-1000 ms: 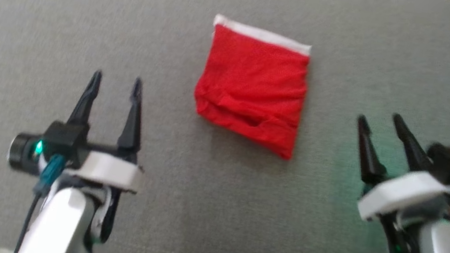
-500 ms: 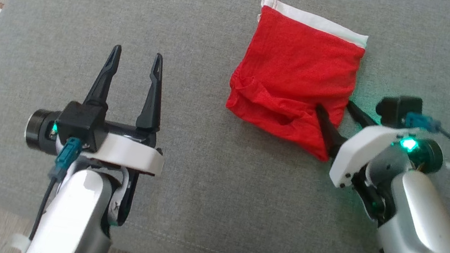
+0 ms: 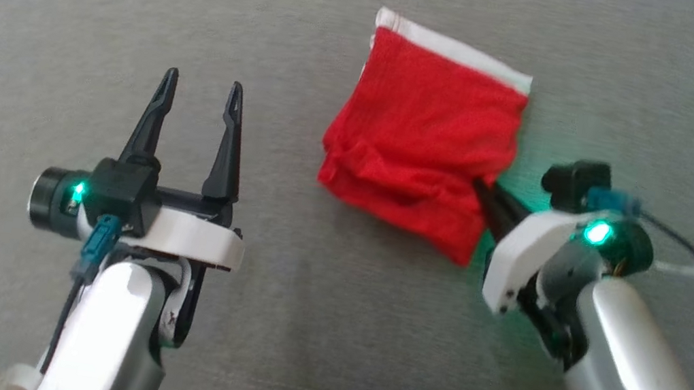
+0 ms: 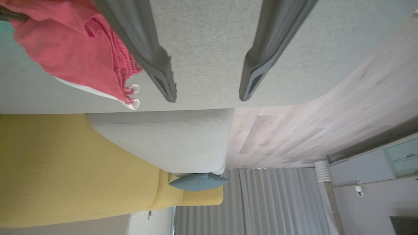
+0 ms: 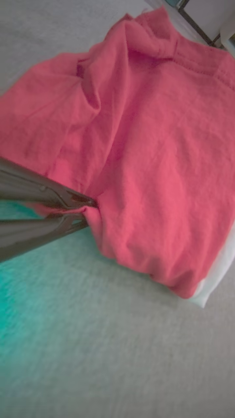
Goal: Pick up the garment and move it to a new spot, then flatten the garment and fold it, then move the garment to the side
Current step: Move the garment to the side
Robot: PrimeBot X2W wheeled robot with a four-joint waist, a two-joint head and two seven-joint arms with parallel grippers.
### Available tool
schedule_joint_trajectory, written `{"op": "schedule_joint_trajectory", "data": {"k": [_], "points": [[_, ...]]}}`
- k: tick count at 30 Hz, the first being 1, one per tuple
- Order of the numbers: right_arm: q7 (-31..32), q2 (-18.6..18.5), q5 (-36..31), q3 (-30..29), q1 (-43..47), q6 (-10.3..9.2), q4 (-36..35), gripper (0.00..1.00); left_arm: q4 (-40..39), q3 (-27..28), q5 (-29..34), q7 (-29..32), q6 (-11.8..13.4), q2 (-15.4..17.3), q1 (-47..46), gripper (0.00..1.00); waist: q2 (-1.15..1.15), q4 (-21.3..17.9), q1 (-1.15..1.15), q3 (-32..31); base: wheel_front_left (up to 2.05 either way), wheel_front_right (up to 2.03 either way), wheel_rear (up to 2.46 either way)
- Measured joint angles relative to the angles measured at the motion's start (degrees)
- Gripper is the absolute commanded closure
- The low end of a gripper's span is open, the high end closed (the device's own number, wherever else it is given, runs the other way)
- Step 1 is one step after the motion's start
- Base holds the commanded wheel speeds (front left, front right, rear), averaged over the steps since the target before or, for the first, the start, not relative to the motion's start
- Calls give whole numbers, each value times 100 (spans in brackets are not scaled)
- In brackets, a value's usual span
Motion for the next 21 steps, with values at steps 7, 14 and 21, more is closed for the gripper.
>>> {"op": "schedule_joint_trajectory", "data": {"k": [7, 14, 21], "points": [[-68, -333, -41, 212, 550, 1, -469, 100, -1, 1, 37, -1, -93, 146, 8, 0, 0, -698, 0, -65, 0, 0, 0], [-79, -611, -36, 221, 695, 1, -555, 100, 2, -76, 124, -1, -203, 215, -9, 0, 0, -1658, 0, -86, 0, 0, 0], [-303, -958, -113, 369, 388, 1, -498, 100, -13, -229, 218, 108, -270, 279, -188, 0, 0, -2375, 0, 62, 0, 0, 0]]}}
